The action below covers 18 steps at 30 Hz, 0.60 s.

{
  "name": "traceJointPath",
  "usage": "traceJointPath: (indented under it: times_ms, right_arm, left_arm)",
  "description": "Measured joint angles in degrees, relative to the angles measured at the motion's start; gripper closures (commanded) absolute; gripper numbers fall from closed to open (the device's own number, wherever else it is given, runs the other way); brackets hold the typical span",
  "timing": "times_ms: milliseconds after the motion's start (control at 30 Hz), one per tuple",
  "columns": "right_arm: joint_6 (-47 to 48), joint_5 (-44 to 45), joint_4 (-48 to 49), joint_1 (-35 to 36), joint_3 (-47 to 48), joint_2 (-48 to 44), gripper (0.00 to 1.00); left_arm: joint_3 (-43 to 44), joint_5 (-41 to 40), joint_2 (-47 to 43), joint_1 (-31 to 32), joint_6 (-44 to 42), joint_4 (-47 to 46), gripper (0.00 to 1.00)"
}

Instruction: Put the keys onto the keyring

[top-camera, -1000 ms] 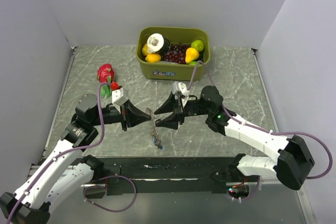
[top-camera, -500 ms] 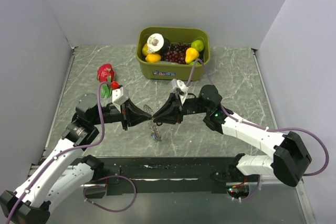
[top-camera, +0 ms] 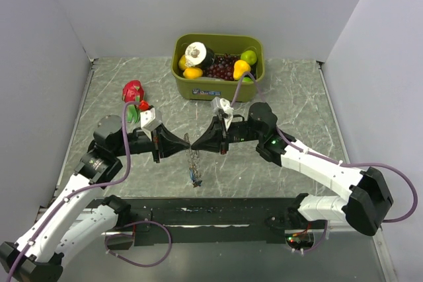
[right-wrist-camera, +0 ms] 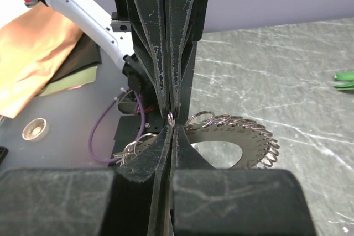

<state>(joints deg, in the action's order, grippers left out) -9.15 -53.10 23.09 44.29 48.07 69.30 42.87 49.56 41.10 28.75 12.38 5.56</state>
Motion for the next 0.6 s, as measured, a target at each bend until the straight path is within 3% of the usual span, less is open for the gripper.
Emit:
traceJointPath:
  times_ms: [267,467,600]
  right_arm:
    - [3.26,1.75,-3.98,0.33,1.51,-1.05,1.00]
    - [4.39,2.62,-5.73,0.33,1.51,-1.07,1.00]
    - [6.19,3.91,-10.12,0.20,1.51,-1.11,1.00]
  left_arm:
    - [2.91,-0.31,1.70,0.22,-2.69,3.08,0.99]
    - [2.97,-0.44,2.03,0.22,-3.39,4.04,0.79]
    - [5.25,-0.42,2.34,0.22,-4.79,6.38,0.59]
